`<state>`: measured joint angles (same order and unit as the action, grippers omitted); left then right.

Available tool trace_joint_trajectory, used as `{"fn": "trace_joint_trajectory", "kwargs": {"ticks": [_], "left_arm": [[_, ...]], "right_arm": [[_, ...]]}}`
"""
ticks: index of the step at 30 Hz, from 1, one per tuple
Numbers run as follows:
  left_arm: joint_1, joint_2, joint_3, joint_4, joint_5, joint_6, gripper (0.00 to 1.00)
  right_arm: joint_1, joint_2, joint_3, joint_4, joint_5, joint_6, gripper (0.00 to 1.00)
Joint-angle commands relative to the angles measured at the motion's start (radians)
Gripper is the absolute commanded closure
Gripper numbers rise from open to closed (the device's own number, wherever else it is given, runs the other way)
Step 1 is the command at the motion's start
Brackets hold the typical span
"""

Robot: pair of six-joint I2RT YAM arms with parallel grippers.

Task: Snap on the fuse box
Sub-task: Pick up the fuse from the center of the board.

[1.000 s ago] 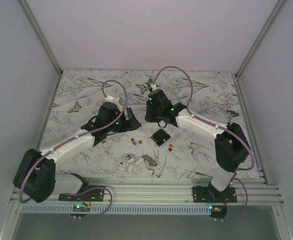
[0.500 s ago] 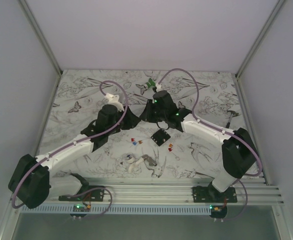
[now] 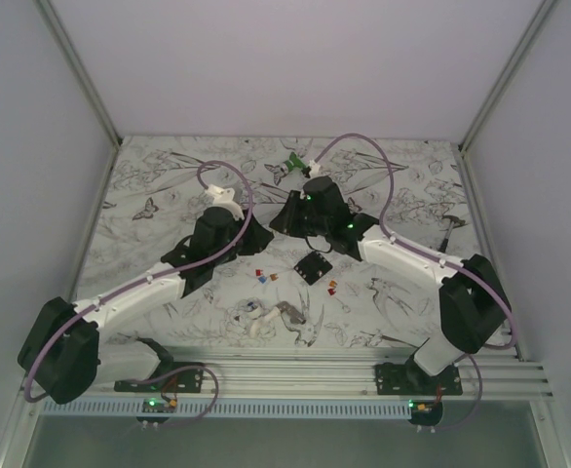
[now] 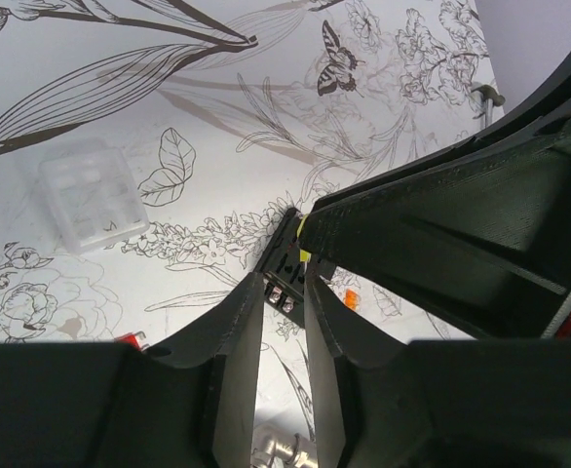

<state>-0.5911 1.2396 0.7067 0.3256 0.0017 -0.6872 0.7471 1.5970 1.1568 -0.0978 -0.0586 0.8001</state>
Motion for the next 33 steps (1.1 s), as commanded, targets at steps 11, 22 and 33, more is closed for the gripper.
{"fn": "trace_joint_trajectory", "kwargs": {"ticks": [11, 22, 33], "left_arm": [[-0.022, -0.002, 0.014, 0.053, -0.01, 0.014, 0.72], [-0.024, 0.018, 0.037, 0.067, 0.017, 0.011, 0.96], [-0.015, -0.01, 0.022, 0.06, 0.078, 0.176, 1.0]], "right_arm": [[-0.004, -0.06, -0.045, 0.086, -0.025, 0.052, 0.79], [-0.002, -0.076, -0.089, 0.131, -0.048, 0.074, 0.79], [-0.025, -0.128, -0.129, 0.156, -0.07, -0.016, 0.63]]}}
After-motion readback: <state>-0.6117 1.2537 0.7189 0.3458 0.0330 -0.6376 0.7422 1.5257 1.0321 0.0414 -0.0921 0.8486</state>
